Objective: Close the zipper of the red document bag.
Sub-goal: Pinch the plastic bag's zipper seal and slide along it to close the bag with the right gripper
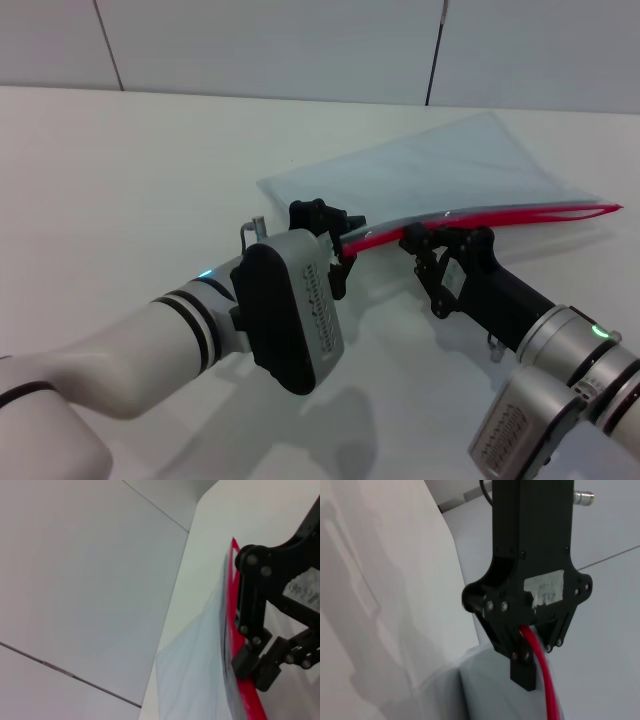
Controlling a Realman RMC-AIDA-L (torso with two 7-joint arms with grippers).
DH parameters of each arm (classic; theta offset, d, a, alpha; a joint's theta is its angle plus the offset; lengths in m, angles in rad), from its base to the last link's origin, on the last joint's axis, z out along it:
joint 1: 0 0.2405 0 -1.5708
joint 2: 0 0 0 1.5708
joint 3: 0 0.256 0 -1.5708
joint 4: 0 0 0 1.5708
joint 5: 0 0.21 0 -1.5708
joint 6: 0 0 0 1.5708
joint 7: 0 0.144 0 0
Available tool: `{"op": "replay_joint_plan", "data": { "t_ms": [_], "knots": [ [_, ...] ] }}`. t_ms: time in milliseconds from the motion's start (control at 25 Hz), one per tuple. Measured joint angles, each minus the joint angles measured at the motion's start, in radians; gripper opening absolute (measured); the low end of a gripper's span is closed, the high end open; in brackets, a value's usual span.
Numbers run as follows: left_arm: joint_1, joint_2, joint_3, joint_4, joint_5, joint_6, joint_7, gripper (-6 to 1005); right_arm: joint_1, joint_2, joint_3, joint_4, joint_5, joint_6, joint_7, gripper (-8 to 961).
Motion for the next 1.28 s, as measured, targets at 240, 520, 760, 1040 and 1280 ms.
{"op": "replay_joint_plan", "data": {
  "t_ms": [240, 520, 760, 1040, 1280],
  "knots": [
    [-0.008, 0.000, 0.002, -0.006, -0.003, 0.004, 0.000, 45, -0.003, 0.000, 0.002, 0.000, 0.000, -0.007, 0.000, 101],
    [-0.010, 0.000, 0.002, -0.008, -0.005, 0.005, 0.000, 44, -0.014, 0.002, 0.005, 0.000, 0.007, -0.014, -0.048, 152],
    [-0.010, 0.000, 0.002, -0.008, -0.005, 0.003, 0.000, 44, -0.018, 0.003, 0.009, 0.001, 0.007, -0.043, -0.053, 256],
    [-0.010, 0.000, 0.002, -0.008, -0.005, 0.001, 0.000, 43, -0.017, 0.003, 0.019, 0.000, 0.008, -0.038, -0.053, 325],
    [-0.010, 0.000, 0.002, -0.008, -0.005, 0.001, 0.000, 42, -0.016, 0.003, 0.019, 0.006, 0.008, -0.037, -0.054, 136]
  ]
}}
